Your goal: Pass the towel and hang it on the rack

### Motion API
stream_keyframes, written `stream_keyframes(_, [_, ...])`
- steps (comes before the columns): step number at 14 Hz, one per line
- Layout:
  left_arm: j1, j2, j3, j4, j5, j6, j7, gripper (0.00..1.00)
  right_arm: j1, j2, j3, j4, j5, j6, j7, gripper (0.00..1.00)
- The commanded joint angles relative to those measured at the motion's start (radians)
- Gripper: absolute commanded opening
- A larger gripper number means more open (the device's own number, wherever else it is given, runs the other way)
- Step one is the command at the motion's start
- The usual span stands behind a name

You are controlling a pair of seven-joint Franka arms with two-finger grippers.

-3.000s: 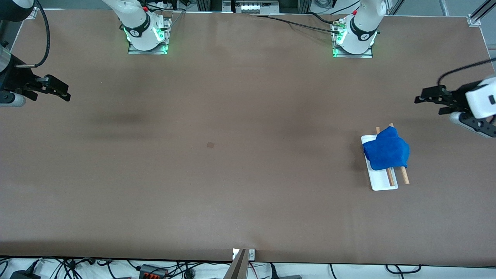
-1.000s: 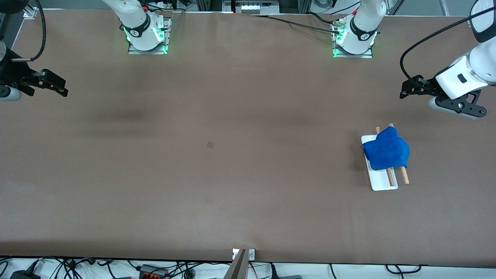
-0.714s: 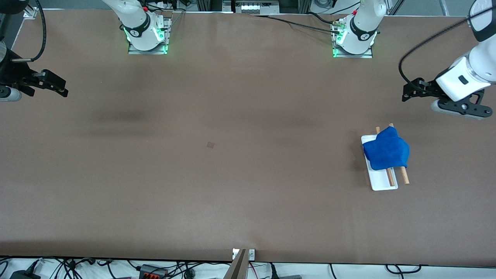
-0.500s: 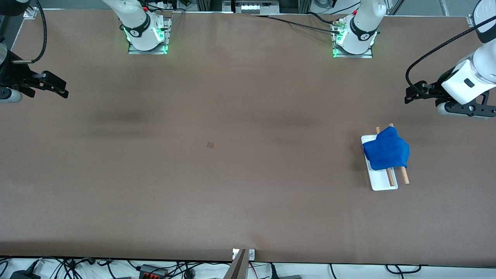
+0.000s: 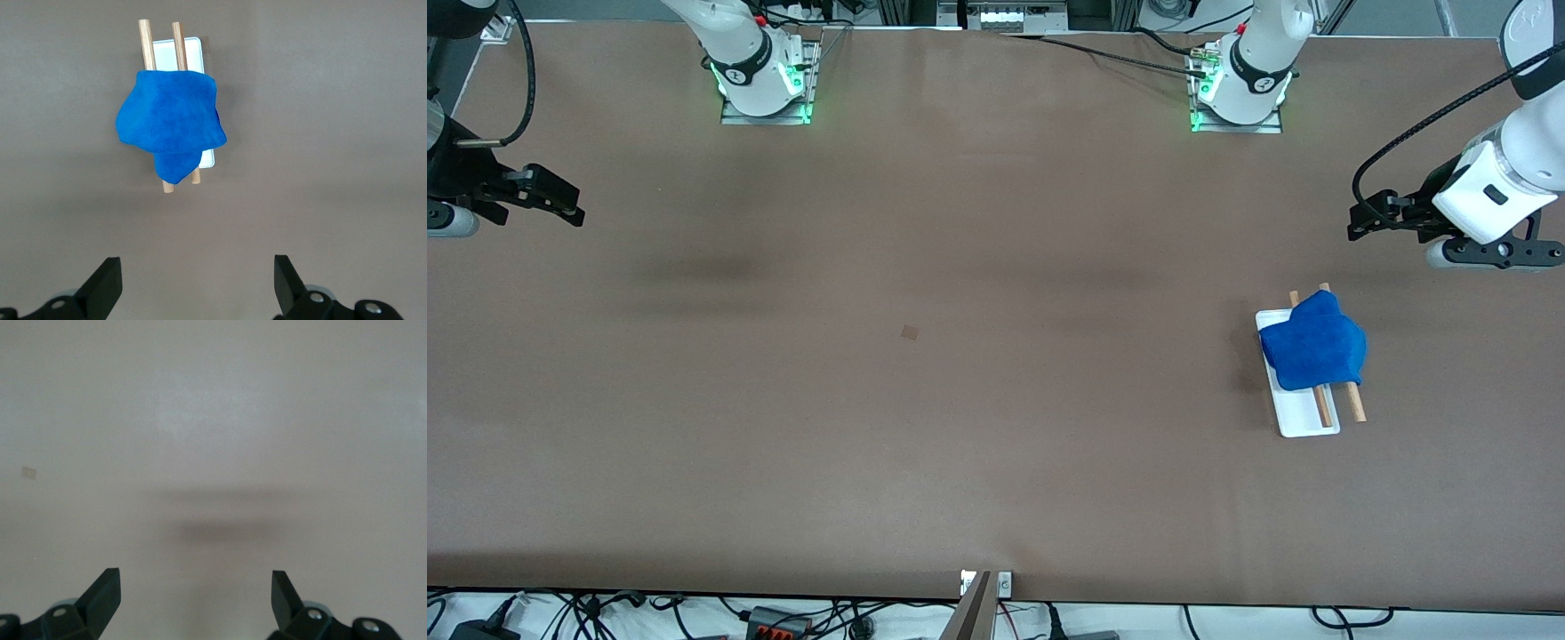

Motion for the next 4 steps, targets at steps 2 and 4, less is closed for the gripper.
stream_keyframes(2, [-0.019,0.008,0.015,0.025,0.023,-0.014,-0.014,1.0,-0.007,0.0,0.008,0.004,-0.01,0.008,-0.013,1.0])
stream_keyframes(4, [-0.019,0.008,0.015,0.025,0.024,-0.014,-0.012,1.0,-0.007,0.0,0.008,0.002,-0.01,0.008,-0.013,1.0])
